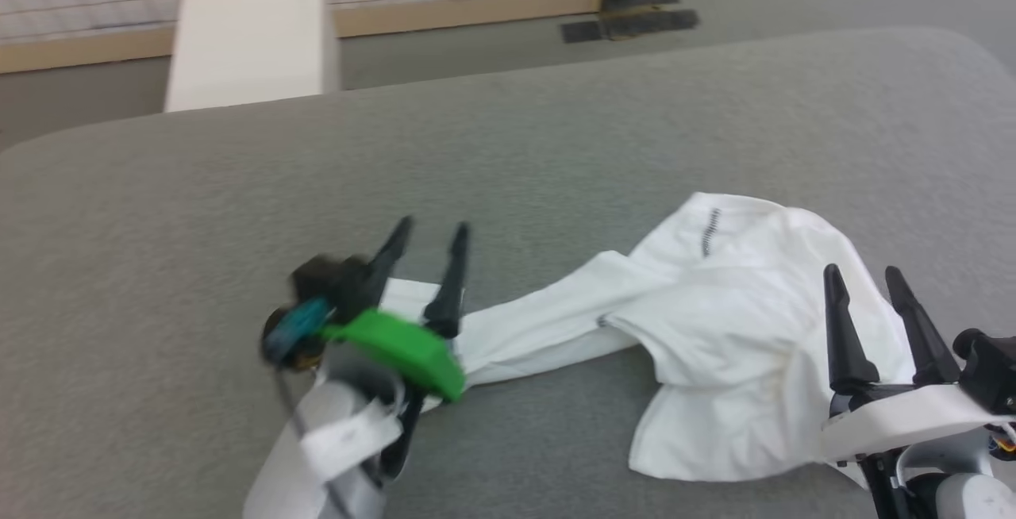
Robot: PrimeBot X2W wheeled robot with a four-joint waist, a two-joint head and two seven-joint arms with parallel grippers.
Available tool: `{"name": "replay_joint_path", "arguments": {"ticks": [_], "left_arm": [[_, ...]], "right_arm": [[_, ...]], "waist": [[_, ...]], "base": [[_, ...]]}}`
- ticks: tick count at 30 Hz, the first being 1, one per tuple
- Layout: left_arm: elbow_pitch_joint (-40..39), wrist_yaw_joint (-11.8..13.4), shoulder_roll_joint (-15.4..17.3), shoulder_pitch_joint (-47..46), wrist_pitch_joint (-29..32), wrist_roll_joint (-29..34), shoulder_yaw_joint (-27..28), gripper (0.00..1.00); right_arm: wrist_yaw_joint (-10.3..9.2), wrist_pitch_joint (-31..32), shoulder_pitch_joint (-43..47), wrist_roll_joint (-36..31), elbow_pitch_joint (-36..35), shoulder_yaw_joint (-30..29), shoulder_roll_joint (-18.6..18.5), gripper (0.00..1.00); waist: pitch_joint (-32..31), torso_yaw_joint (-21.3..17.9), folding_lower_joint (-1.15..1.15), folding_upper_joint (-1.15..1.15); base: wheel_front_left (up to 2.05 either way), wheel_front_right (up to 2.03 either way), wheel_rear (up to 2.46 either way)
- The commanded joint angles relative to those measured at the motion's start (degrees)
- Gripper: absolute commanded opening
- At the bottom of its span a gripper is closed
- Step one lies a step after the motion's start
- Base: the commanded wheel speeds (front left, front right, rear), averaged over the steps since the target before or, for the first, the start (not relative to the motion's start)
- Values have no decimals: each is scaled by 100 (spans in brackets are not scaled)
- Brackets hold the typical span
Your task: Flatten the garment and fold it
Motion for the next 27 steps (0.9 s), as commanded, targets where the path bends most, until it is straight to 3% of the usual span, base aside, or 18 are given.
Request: {"name": "replay_joint_path", "arguments": {"ticks": [1, 10, 16, 20, 21, 22, 23, 27], "left_arm": [[106, -40, -2, -285, 166, -42, -135, 100], [1194, 4, -2, -1470, 2238, -219, -1119, 100], [1649, 380, 111, -1901, 3584, 105, -1509, 100], [1835, 409, 184, -1945, 4342, 127, -1660, 100], [1869, 344, 182, -1902, 4603, 47, -1692, 73], [1865, 275, 174, -1836, 4891, -79, -1710, 22], [1815, 232, 167, -1792, 5041, -173, -1713, 0], [1329, 225, 266, -1733, 4743, -198, -1655, 0]], "right_arm": [[-8, -72, 7, 38, 53, 25, 4, 100], [-8, -262, -291, 280, 303, 148, 4, 100], [-8, -368, -393, 549, 414, 199, 4, 100], [-8, -467, -397, 669, 438, 253, 4, 100], [-8, -481, -395, 680, 445, 266, 4, 100], [-8, -500, -388, 684, 458, 267, 4, 100], [-8, -512, -378, 678, 473, 253, 4, 100], [-8, -527, -360, 630, 489, 176, 4, 100]], "waist": [[294, -501, 0, 0], [779, -980, 0, 0], [962, -1086, 0, 0], [990, -1118, 0, 0], [984, -1117, 0, 0], [971, -1107, 0, 0], [958, -1088, 0, 0], [880, -933, 0, 0]], "base": [[0, 0, 0], [0, 0, 0], [0, 0, 0], [0, 0, 0], [0, 0, 0], [0, 0, 0], [0, 0, 0], [0, 0, 0]]}}
